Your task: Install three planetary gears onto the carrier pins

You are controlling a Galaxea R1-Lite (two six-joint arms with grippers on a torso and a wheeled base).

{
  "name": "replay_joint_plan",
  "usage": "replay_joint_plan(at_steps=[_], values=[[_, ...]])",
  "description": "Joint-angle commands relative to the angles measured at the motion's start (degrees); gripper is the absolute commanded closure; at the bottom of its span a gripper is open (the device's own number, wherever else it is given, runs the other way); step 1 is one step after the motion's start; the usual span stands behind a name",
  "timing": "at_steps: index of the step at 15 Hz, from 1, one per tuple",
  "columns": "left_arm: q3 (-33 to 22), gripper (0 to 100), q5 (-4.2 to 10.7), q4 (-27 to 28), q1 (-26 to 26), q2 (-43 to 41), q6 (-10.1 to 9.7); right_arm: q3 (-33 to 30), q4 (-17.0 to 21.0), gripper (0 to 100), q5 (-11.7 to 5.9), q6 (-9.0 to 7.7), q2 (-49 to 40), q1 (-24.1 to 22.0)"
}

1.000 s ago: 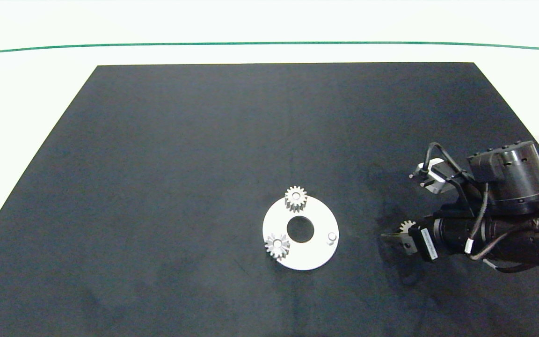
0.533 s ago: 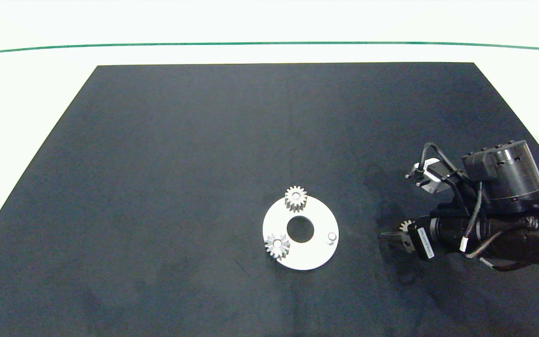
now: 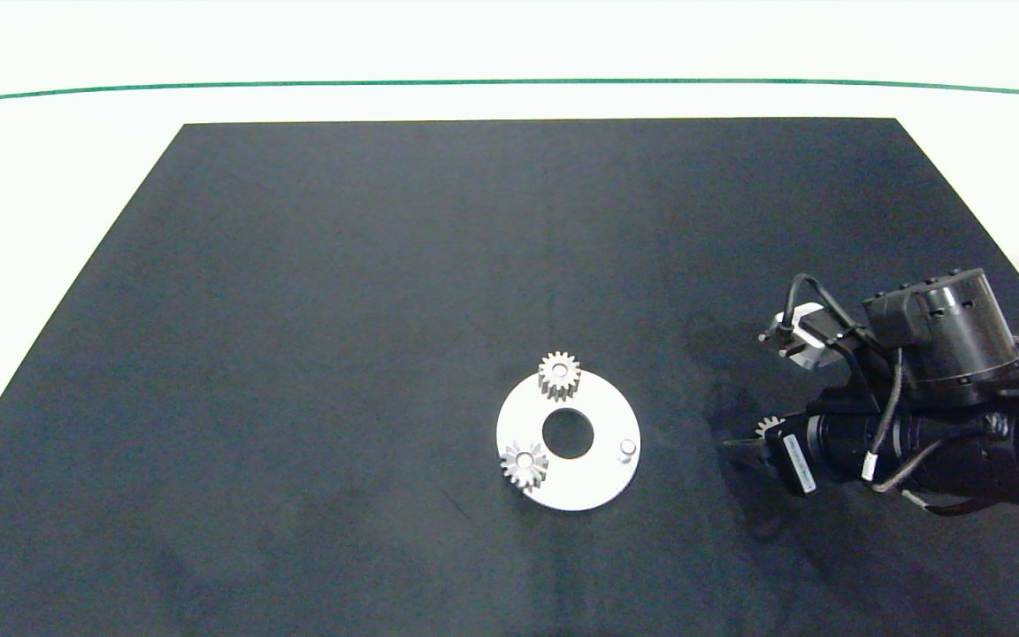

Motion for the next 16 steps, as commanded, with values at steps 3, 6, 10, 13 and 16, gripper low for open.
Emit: replay_joint_plan(at_steps=[3,6,10,13,16], values=[[-0.1,0,0.18,0.2,-0.1,-0.1,-0.35,0.2,1.4,38,-0.14,-0.01,-0.1,0.2],[-0.1,0,0.18,0.2,-0.1,-0.1,-0.35,0.0,1.3,44,-0.23,-0.01,0.6,0.1],[-0.2,0,0.18,0.2,-0.2,-0.1,-0.35,-0.1,1.1,51,-0.23,-0.01,1.5,0.1],[-0.2,0,0.18,0.2,-0.2,0.0,-0.44,-0.7,1.3,57,-0.23,-0.01,1.5,0.1],[-0.2,0,0.18,0.2,-0.1,0.0,-0.44,-0.7,1.3,63,-0.23,-0.01,1.7,0.1]])
